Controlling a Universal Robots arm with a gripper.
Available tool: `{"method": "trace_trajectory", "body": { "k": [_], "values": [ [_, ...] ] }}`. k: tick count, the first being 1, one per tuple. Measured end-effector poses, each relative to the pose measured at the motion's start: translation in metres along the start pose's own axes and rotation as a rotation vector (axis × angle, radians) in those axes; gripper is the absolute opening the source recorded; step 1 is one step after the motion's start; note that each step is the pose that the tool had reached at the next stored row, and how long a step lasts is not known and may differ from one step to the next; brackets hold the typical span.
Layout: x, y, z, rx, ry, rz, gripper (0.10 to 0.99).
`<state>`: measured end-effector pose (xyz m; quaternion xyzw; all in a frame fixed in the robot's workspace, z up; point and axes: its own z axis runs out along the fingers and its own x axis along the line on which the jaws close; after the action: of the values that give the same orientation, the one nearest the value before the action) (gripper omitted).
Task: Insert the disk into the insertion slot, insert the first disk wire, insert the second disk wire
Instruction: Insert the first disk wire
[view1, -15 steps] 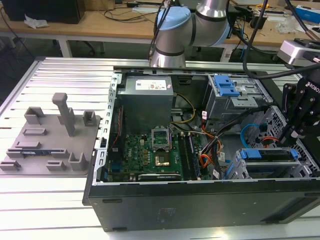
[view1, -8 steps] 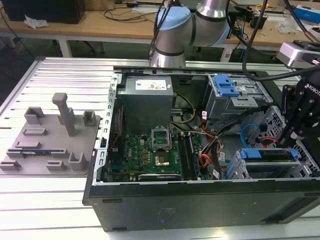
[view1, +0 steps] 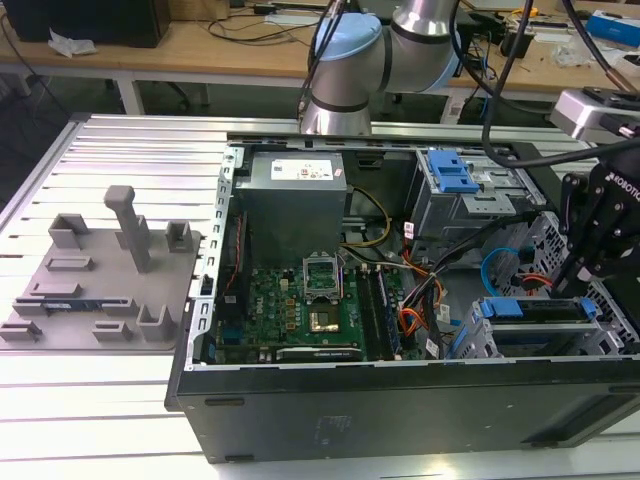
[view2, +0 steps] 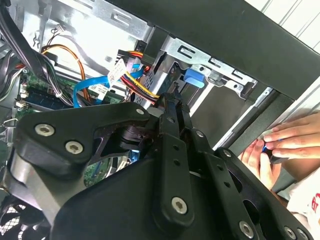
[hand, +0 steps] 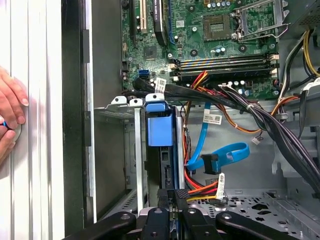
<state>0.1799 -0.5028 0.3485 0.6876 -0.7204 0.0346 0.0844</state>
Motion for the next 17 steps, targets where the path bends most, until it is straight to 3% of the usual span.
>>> {"method": "trace_trajectory", "body": {
  "k": [17],
  "values": [
    [0.0007,-0.0002,0.0030,-0.001,-0.0004,0.007,0.165]
  ]
}}
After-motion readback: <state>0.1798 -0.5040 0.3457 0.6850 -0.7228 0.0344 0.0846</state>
